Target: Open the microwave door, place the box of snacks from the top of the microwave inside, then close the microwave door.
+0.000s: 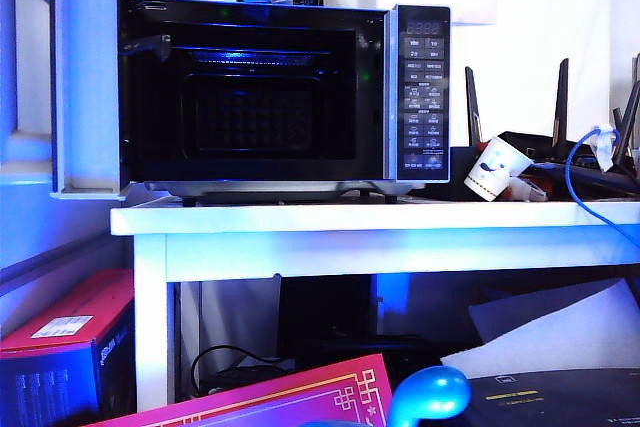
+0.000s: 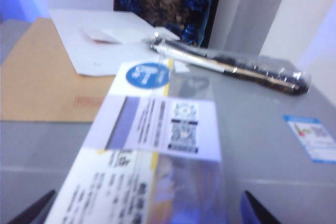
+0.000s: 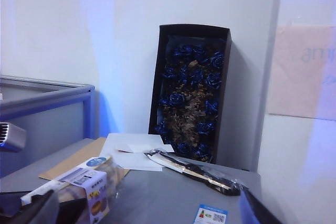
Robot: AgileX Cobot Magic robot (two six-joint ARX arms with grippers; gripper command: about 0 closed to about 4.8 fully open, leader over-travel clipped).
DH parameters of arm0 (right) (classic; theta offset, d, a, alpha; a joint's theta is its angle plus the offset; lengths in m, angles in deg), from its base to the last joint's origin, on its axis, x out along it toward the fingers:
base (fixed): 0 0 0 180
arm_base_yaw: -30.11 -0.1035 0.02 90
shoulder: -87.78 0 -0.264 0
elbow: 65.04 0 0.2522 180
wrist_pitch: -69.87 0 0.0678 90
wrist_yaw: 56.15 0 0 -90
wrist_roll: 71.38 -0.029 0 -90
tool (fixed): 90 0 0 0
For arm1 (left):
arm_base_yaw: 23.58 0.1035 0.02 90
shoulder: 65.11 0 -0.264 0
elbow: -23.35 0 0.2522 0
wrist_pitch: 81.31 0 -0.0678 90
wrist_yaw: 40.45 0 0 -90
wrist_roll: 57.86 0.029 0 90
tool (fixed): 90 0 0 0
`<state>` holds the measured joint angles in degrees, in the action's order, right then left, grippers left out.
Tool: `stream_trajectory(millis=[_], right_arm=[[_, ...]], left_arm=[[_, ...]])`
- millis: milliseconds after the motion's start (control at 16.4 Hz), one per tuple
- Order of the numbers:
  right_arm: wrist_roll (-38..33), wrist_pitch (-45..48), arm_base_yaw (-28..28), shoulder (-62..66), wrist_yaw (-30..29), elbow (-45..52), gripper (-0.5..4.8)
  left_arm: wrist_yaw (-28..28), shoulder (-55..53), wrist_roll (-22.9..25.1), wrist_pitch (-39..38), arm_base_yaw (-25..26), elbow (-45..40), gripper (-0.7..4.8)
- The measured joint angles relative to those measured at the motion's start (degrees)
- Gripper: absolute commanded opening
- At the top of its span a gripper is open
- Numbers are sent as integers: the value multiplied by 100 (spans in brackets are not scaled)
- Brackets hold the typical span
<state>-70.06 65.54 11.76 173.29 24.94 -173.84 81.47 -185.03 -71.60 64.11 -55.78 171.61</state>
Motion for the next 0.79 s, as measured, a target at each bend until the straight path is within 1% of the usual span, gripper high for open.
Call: stream_trajectory(millis=[183, 426, 792], right_arm=[[-4, -101, -13, -2, -33, 0, 479], [-7, -192, -15, 0, -271, 0, 479], [-9, -289, -15, 0, -271, 0, 479]], left_arm=[[-142, -138, 11, 81, 122, 11, 479], [-446, -243, 13, 50, 188, 7, 479], [-479, -240, 13, 90, 199, 9, 479]])
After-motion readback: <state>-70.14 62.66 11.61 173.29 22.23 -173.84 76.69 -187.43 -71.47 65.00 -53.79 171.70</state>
